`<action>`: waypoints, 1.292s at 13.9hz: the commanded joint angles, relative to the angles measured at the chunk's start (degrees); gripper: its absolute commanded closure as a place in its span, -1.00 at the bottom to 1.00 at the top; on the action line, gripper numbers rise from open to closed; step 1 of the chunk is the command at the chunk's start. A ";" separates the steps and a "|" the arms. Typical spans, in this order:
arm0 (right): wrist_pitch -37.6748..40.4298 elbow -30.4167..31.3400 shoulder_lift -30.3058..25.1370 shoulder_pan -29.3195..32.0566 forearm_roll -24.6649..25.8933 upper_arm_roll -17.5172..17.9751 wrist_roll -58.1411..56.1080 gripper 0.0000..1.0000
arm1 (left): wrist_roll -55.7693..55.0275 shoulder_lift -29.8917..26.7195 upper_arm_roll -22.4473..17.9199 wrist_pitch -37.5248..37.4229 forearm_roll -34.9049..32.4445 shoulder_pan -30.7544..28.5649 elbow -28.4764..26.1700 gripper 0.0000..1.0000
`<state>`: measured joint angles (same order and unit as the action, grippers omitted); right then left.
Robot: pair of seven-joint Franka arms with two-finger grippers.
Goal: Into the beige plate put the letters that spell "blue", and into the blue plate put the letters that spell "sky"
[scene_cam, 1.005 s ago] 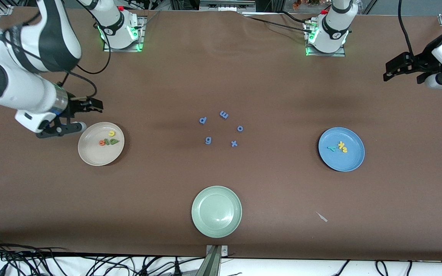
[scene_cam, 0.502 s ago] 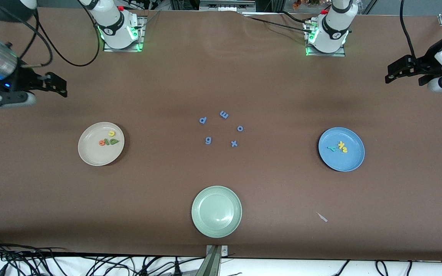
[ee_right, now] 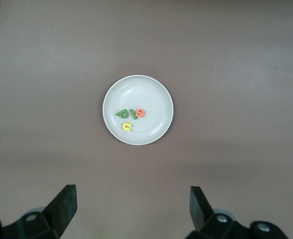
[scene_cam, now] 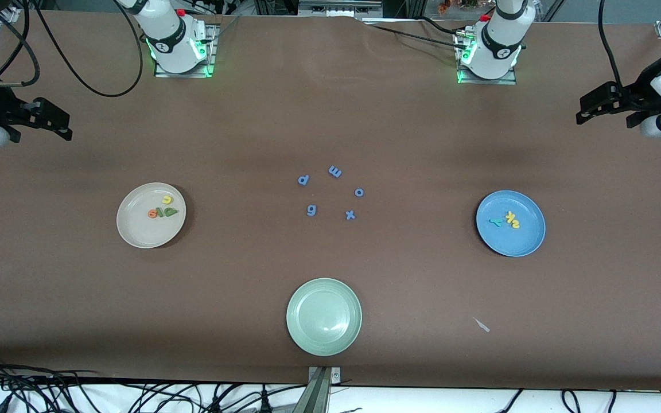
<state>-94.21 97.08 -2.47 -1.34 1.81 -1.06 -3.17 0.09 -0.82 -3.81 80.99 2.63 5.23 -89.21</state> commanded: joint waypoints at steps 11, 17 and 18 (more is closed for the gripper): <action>-2.74 -1.11 2.12 2.04 0.12 0.36 0.80 -1.00 | -0.70 1.08 -0.41 -1.80 -0.69 0.65 2.29 -1.00; -3.44 -1.19 2.90 2.74 0.12 0.36 0.45 -1.00 | -0.70 1.08 -0.32 -1.80 -0.61 0.74 2.29 -1.00; -3.79 -1.19 2.99 2.74 0.12 0.36 0.28 -1.00 | -0.70 1.08 -0.32 -1.80 -0.61 0.74 2.29 -1.00</action>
<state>-97.68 97.08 -0.26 0.74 1.81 -1.13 -2.79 0.09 -0.65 -3.79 80.69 2.63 5.30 -89.00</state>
